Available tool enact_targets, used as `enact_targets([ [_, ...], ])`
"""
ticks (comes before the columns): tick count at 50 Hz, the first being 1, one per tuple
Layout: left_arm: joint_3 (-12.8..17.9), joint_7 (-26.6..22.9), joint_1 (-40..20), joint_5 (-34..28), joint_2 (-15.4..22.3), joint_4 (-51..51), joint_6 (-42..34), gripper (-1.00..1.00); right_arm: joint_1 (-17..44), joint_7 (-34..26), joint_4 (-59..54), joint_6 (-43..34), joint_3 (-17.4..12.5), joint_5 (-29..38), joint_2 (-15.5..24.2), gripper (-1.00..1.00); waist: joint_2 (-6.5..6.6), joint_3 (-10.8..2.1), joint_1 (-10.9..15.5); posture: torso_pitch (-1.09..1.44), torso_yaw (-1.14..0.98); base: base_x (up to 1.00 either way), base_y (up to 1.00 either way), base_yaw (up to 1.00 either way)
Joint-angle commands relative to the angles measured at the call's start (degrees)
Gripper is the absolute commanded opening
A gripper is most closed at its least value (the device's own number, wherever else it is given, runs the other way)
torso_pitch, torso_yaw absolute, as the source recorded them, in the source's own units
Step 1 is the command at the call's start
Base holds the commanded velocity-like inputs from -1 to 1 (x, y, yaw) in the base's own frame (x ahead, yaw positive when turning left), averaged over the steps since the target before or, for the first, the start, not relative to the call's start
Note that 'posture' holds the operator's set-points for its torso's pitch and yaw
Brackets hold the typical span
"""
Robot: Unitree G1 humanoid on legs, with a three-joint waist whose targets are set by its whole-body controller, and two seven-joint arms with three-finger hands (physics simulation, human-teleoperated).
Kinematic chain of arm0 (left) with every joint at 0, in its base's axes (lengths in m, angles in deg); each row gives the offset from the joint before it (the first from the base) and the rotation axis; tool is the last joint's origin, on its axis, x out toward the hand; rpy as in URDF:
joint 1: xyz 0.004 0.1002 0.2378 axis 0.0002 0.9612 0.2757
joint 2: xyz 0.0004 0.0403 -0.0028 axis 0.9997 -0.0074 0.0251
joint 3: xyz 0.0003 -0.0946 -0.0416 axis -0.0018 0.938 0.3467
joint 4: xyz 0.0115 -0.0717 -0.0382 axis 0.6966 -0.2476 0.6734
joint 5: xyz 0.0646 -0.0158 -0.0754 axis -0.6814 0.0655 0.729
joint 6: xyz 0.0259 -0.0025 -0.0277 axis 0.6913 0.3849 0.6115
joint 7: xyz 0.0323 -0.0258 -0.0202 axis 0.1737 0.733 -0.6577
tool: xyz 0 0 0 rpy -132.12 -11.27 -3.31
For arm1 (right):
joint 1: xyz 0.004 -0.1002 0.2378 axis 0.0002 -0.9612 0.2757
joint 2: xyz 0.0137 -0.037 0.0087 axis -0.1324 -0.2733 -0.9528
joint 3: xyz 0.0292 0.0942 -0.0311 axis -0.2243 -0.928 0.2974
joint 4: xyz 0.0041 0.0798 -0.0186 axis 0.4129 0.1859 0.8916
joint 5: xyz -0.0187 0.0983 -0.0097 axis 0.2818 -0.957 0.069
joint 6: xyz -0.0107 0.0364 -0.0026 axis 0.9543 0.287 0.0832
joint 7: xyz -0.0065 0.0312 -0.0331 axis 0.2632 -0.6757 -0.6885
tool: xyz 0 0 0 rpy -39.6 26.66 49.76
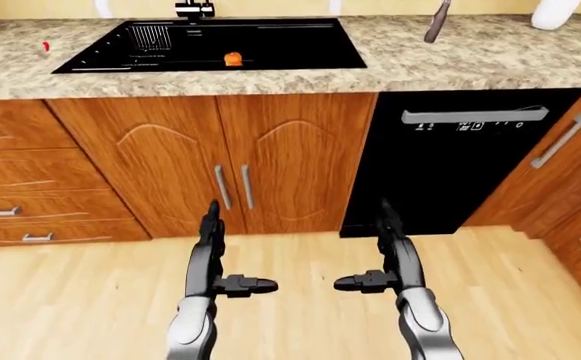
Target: Turn the sink spout to the right.
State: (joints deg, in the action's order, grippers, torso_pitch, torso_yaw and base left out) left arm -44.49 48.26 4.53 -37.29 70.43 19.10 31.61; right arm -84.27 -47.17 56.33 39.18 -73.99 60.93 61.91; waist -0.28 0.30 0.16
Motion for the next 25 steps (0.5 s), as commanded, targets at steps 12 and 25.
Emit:
enact_targets([
  [12,0.6,-0.1,-1.0,0.4,0.2,3.7,0.9,1.0,0.4,-0.5,3.1,1.6,0.1,0.2,0.0,1.0,-1.14,1.28,-1.2,0.0,0.0,0.0,0.61,0.0],
  [25,0.7,-0.4,-0.6,0.5,0.2,4.9,0.5,1.0,0.5,-0.6,3.4,1.6,0.1,0.2,0.0,1.0,2.91,0.42,0.2,0.0,0.0,0.0,0.17,0.0],
])
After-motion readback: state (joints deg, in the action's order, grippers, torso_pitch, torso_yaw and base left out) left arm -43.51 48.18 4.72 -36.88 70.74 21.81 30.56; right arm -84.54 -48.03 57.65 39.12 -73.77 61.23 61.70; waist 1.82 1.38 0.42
